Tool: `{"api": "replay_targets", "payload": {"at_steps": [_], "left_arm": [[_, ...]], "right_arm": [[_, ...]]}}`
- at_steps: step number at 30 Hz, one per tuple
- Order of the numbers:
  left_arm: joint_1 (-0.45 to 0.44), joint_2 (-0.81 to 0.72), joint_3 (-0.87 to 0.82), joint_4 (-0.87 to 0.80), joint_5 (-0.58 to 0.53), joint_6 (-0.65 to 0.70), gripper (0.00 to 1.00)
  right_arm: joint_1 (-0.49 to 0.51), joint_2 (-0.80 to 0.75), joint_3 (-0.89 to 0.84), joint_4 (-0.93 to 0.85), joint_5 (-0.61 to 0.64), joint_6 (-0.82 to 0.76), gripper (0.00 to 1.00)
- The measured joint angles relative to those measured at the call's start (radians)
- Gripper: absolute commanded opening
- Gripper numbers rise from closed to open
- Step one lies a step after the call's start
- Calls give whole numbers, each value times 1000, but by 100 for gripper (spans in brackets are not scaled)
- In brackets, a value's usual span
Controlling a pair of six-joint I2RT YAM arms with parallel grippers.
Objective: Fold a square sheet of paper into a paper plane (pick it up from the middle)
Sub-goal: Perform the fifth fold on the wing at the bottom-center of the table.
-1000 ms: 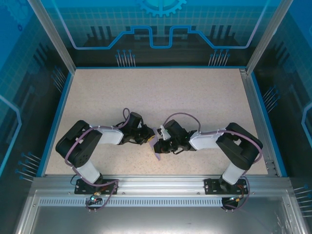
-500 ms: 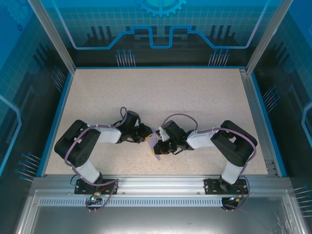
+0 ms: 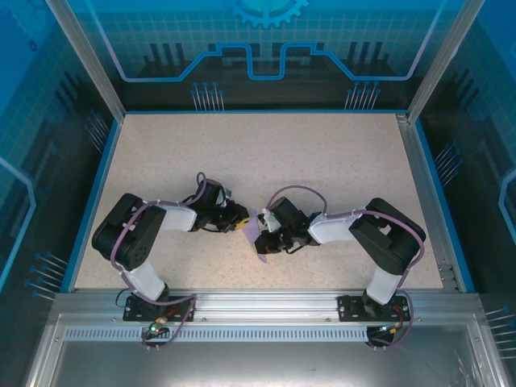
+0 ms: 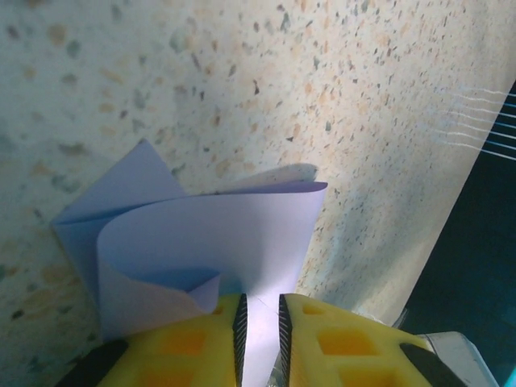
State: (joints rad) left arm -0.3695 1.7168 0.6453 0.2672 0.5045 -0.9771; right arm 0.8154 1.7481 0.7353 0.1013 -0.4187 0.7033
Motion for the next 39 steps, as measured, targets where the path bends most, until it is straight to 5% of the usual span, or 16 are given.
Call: {"api": "replay_targets", "payload": {"at_steps": [12, 20, 28, 39], "left_arm": [[190, 60, 100, -8, 12, 124, 28], [196, -95, 102, -65, 13, 142, 29], [84, -254, 13, -59, 5, 139, 25], [-33, -150, -67, 45, -21, 98, 24]], "right_arm": [[-27, 6, 19, -63, -39, -51, 4], [-38, 11, 51, -132, -50, -58, 5], [-38, 19, 75, -172, -46, -58, 5], [-38, 19, 75, -171, -45, -57, 6]]}}
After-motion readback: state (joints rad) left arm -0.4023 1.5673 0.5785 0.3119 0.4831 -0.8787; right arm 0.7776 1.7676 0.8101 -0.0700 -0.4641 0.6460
